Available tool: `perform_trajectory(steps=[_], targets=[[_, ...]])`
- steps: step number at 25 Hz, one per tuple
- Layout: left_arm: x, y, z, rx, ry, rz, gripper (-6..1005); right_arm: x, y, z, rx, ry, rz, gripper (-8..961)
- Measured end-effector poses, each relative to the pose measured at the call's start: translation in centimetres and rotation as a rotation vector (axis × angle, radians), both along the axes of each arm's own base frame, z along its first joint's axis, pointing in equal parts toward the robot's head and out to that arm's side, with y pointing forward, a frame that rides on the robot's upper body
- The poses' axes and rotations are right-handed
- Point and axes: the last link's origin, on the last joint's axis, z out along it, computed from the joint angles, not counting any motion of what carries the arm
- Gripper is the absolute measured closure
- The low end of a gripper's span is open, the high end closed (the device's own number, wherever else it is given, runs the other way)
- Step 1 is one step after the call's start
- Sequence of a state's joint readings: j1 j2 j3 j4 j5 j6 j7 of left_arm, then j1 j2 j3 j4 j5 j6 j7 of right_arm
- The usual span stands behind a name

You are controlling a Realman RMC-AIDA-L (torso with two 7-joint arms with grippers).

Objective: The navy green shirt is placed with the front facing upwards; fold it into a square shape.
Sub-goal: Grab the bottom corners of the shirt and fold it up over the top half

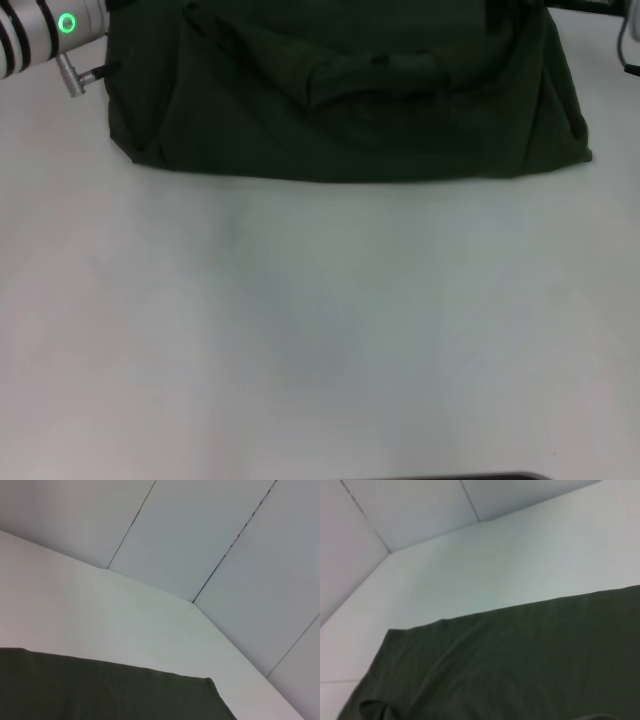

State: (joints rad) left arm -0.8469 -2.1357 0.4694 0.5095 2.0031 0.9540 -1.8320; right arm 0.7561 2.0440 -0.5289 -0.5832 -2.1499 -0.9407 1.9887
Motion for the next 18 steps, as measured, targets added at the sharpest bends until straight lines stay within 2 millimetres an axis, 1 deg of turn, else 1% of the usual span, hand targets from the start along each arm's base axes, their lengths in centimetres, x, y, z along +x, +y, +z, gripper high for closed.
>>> perform_trajectory(steps=[1,6,12,15,18], targets=[[-0.1,-0.1,0.1,-0.002,-0.003,-0.003,127,0.1,-0.2,0.2,0.007,0.011,0.000,166],[-0.2,-0.6,0.1,-0.007,-0.020,-0.010,88,0.7,-0.8,1.0,0.015,0.061,-0.011,168],[-0.3,-1.0,-0.1,-0.019,-0.030,-0.016,88,1.5,-1.8,1.3,0.006,0.070,-0.017,170],[-0.5,-1.4,0.0,-0.028,-0.038,-0.024,89,2.2,-2.7,1.5,-0.008,0.072,-0.014,171],[-0.6,-2.1,0.3,-0.049,-0.056,-0.053,89,3.0,-4.2,1.8,-0.039,0.070,0.008,173]])
